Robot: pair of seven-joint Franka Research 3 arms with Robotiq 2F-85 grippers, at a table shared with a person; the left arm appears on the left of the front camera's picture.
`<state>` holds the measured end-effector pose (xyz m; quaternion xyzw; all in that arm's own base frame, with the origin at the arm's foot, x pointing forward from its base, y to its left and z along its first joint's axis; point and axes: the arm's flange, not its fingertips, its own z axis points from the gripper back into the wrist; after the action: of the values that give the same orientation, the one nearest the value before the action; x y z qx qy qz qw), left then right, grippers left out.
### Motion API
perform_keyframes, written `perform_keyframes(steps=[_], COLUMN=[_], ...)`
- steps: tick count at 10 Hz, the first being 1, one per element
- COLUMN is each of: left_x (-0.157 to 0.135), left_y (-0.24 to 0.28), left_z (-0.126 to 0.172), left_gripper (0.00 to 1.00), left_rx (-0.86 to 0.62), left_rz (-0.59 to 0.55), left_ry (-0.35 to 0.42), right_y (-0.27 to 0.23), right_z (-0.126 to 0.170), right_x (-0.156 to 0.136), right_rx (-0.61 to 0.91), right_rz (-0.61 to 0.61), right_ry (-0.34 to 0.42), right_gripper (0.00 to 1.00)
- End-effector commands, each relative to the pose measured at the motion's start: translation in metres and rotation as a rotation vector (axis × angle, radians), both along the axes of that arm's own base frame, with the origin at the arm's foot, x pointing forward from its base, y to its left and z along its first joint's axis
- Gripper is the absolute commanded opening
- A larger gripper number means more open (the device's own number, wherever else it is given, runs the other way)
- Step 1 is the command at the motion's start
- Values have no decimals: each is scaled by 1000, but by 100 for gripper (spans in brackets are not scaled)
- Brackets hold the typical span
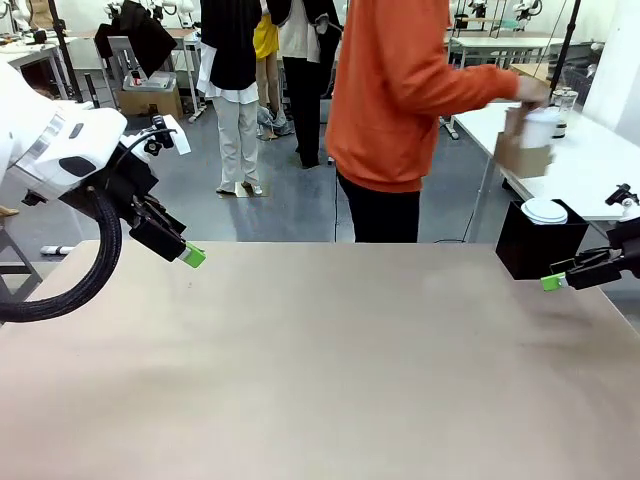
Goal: Pour a drink into a cup and package it in a carrier.
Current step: Insert the held 600 ml Paper Cup into the Cup Carrier.
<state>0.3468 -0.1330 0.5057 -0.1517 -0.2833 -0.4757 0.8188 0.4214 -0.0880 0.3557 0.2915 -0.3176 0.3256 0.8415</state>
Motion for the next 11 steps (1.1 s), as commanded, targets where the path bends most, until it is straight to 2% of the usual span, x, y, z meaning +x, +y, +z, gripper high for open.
perform_keyframes(steps=[1, 11], left_x=[-2, -2], left_y=[0, 0], left_z=[1, 1], left_gripper=[100, 100], left_rx=[4, 4], left_rz=[10, 10], left_ry=[9, 9], right_y=[-1, -1], right_z=[1, 1], right_x=[-1, -1], right_rx=[4, 4], right_rz=[4, 4], right_ry=[5, 5], right_gripper=[100, 100])
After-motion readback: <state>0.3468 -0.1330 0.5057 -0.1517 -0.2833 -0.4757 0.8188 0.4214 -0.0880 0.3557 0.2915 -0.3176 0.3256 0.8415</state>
